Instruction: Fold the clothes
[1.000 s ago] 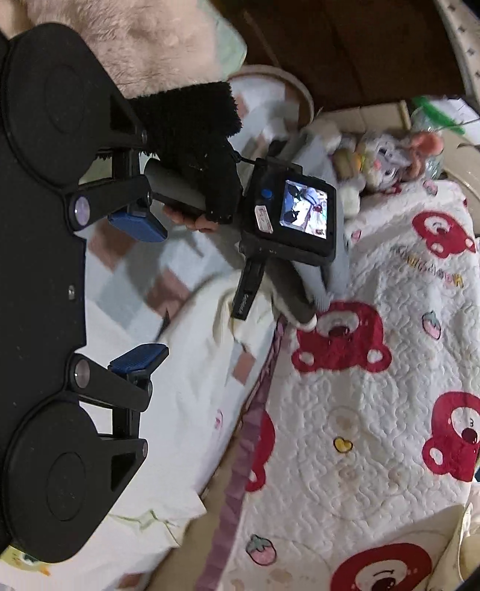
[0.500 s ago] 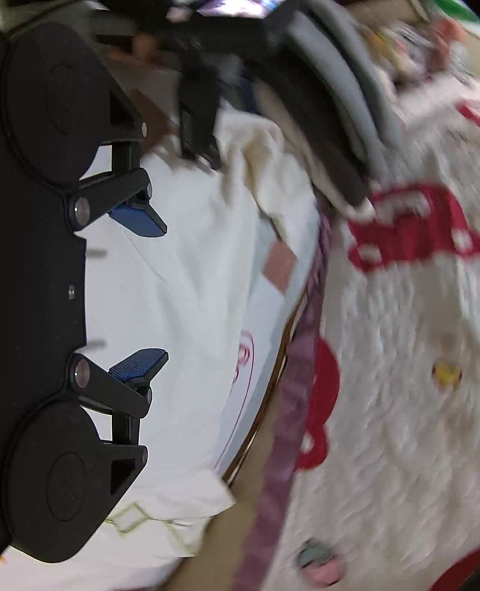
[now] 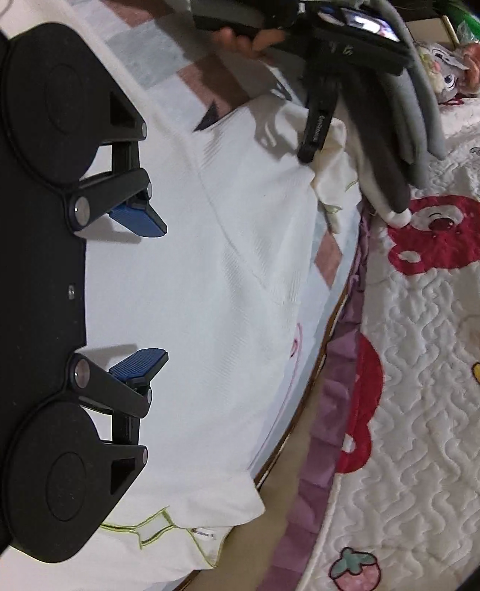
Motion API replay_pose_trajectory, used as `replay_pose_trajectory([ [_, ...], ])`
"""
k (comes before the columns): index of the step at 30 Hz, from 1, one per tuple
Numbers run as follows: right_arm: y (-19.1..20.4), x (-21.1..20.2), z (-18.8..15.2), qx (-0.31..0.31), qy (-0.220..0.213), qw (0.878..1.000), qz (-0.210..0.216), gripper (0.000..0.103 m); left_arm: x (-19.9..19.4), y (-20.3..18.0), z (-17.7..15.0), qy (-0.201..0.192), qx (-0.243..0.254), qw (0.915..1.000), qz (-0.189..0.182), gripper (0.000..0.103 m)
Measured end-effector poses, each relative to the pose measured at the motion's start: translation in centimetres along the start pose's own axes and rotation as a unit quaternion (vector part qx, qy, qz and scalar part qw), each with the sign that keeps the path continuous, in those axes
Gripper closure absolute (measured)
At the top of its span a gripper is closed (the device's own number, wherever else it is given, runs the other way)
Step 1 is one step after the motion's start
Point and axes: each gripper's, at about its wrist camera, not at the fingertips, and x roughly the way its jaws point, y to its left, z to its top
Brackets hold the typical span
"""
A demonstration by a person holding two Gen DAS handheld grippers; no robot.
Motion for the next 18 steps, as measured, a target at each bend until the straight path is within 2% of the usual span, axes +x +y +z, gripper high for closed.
replay_pose_trajectory([
  [4, -1.0, 0.1, -0.7, 0.019, 0.015, 1.0, -0.002, 0.031, -2.1, -0.8, 0.9, -0.032, 0.013, 0.999, -0.03, 0.091],
  [6, -1.8, 0.1, -1.0, 0.047, 0.03, 0.998, -0.003, 0.031, -3.9, -1.5, 2.4, -0.052, 0.006, 0.9967, -0.063, 0.091],
  [8, -3.1, -0.4, -1.4, 0.083, 0.036, 0.996, -0.012, 0.031, -6.4, -2.8, 3.7, -0.076, 0.007, 0.9902, -0.117, 0.091],
  [10, -4.6, -1.3, -2.1, 0.121, 0.034, 0.992, -0.021, 0.032, -8.8, -4.5, 4.2, -0.082, 0.003, 0.9786, -0.189, 0.091],
  [12, -6.1, -2.3, -3.0, 0.16, 0.032, 0.986, -0.031, 0.032, -10.7, -6.7, 3.7, -0.051, -0.003, 0.963, -0.265, 0.091],
  [15, -8.4, -3.9, -4.2, 0.217, 0.029, 0.975, -0.045, 0.032, -11.1, -11.0, 1.1, 0.044, 0.008, 0.9279, -0.37, 0.087],
  [17, -9.9, -4.9, -5.0, 0.255, 0.027, 0.965, -0.055, 0.032, -9.6, -13.4, -1.0, 0.13, 0.021, 0.9046, -0.405, 0.073],
  [18, -10.7, -5.4, -5.4, 0.273, 0.026, 0.96, -0.06, 0.032, -8.7, -13.9, -1.9, 0.162, 0.022, 0.9009, -0.402, 0.073],
])
